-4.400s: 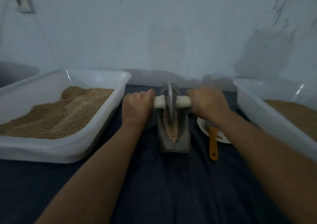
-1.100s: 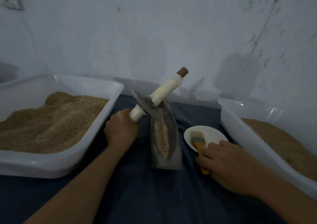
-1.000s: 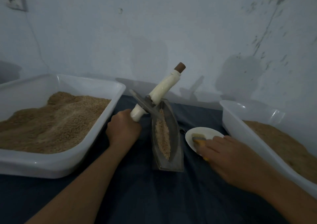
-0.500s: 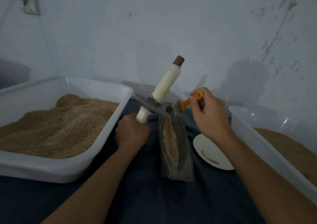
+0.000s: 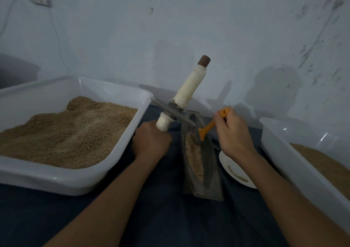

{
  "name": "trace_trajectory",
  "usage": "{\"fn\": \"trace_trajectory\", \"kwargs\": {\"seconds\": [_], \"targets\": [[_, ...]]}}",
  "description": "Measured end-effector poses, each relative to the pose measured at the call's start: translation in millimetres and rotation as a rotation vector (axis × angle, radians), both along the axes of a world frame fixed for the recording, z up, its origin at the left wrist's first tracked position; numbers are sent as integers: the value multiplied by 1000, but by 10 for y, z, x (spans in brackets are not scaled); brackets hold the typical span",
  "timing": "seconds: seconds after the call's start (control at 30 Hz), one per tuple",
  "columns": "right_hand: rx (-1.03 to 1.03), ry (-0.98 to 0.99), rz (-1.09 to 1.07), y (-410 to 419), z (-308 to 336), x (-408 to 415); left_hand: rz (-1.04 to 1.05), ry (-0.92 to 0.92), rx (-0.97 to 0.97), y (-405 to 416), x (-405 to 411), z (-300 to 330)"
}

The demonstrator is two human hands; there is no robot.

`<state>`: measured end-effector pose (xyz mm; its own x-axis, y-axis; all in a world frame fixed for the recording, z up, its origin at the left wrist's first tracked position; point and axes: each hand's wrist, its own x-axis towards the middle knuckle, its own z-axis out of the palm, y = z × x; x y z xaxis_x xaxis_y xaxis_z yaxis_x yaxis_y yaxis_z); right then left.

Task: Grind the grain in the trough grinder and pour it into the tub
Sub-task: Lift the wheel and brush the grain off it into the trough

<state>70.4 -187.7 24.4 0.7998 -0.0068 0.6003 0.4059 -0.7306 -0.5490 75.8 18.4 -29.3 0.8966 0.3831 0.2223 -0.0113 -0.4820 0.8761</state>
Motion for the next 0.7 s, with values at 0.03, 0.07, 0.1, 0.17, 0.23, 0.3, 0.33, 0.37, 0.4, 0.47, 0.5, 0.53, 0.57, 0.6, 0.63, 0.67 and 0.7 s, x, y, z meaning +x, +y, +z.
{"fn": "trace_trajectory", "kwargs": {"seconds": [0.03,0.07,0.1,0.17,0.23,0.3,0.33,0.37,0.4,0.47,0.5,0.53,0.57,0.6,0.63,0.67,0.7], "targets": [[22,14,18,-23,24,-58,2,1,-4,4,-3,1],[44,22,30,-43,58,-106,6,0,-11,5,0,3],[58,14,29,-65,98,-149,8,-1,-19,3,-2,2],[62,-50,8,-91,187,-187,10,-2,-39,-5,-9,2],[54,-120,-19,-84,269,-153,10,2,-50,-12,-12,3],[15,-173,-63,-35,312,-66,7,5,-55,-14,-16,2],[-10,-173,-73,5,314,-8,6,5,-57,-13,-18,3],[-26,-150,-72,45,298,50,5,5,-59,-13,-24,8],[-34,-114,-63,83,268,107,5,4,-62,-11,-29,11],[-10,-41,-55,133,196,181,2,5,-64,-8,-36,18],[17,-13,-59,137,164,192,0,5,-63,-7,-36,20],[36,11,-68,131,138,185,-1,7,-64,-4,-35,22],[37,31,-72,118,120,163,-2,7,-68,0,-31,23],[24,49,-72,102,111,127,-2,8,-71,4,-25,22],[14,65,-66,79,108,78,-3,11,-67,5,-20,19],[16,75,-53,55,121,22,-3,14,-64,4,-14,17],[25,77,-37,31,147,-35,-1,15,-64,5,-7,19]]}}
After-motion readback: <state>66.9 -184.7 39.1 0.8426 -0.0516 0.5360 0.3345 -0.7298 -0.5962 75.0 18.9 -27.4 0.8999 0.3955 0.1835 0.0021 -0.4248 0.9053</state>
